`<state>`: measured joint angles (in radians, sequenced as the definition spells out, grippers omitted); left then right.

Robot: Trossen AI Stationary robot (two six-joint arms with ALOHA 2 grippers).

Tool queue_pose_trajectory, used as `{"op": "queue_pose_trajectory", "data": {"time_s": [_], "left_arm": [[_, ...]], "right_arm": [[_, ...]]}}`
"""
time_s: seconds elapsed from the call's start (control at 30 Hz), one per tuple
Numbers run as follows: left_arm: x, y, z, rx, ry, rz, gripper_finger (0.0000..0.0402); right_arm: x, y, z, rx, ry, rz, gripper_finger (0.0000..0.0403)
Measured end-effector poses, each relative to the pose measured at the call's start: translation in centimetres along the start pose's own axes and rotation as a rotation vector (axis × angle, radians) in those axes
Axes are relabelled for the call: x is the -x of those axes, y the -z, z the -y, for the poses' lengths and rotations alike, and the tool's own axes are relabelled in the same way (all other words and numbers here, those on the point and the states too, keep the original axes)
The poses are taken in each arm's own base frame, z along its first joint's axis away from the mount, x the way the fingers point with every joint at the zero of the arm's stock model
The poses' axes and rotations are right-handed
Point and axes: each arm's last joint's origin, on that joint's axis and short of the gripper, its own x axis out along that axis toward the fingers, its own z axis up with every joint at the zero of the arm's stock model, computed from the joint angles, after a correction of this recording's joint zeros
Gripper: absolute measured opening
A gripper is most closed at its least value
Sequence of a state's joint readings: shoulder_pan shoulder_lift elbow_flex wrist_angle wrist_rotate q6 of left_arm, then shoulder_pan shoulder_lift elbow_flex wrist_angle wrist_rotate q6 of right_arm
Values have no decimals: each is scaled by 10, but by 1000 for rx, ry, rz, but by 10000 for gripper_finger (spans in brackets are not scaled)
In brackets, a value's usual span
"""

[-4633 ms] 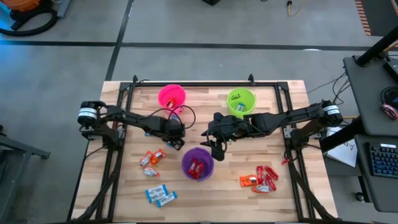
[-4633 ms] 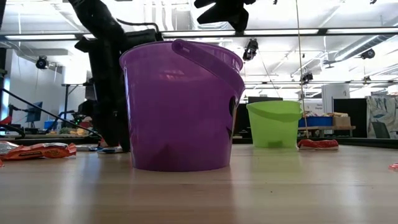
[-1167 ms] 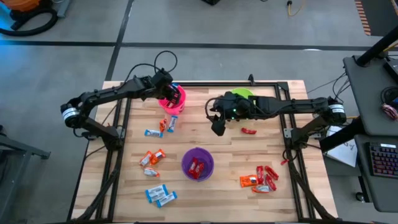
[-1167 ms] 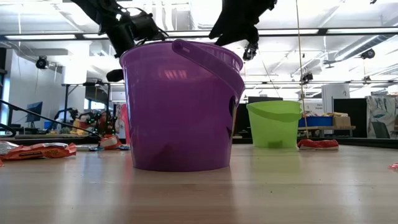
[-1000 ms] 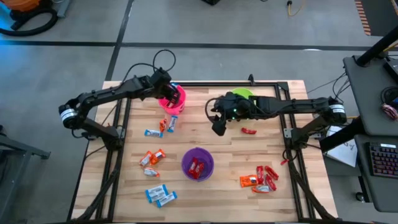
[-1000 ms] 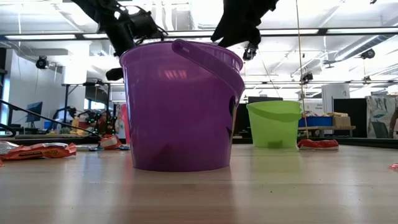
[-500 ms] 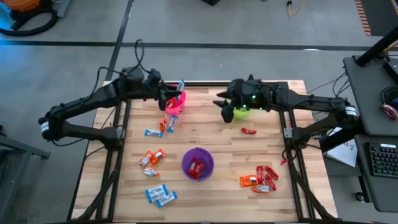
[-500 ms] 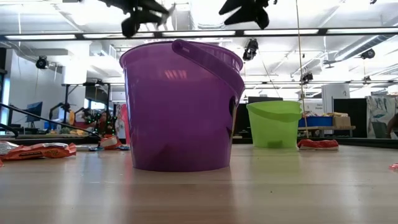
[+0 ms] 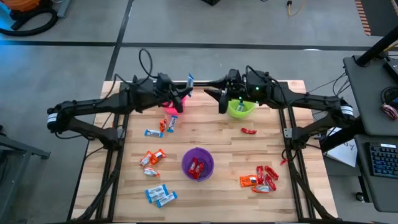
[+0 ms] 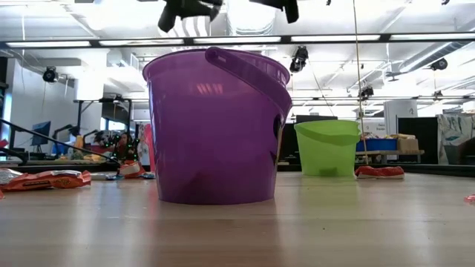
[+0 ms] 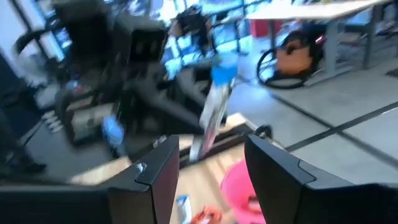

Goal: Sort candy
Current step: Put the white-blue chocolate into the green bucket

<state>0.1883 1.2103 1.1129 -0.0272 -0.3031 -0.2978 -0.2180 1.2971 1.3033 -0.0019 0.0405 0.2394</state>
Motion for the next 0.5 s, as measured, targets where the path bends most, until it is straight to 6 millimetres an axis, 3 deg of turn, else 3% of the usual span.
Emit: {"op": "queue_pose_trajectory", "data": {"time_s": [0.27, 0.5], "left_arm": [[-26, 12, 21, -77, -33, -43, 80], [-30, 13, 28, -98, -31, -72, 80]], "right_arm": [[-22, 12, 7, -14, 31, 8, 173], [-28, 18, 8, -30, 53, -8, 164]]}}
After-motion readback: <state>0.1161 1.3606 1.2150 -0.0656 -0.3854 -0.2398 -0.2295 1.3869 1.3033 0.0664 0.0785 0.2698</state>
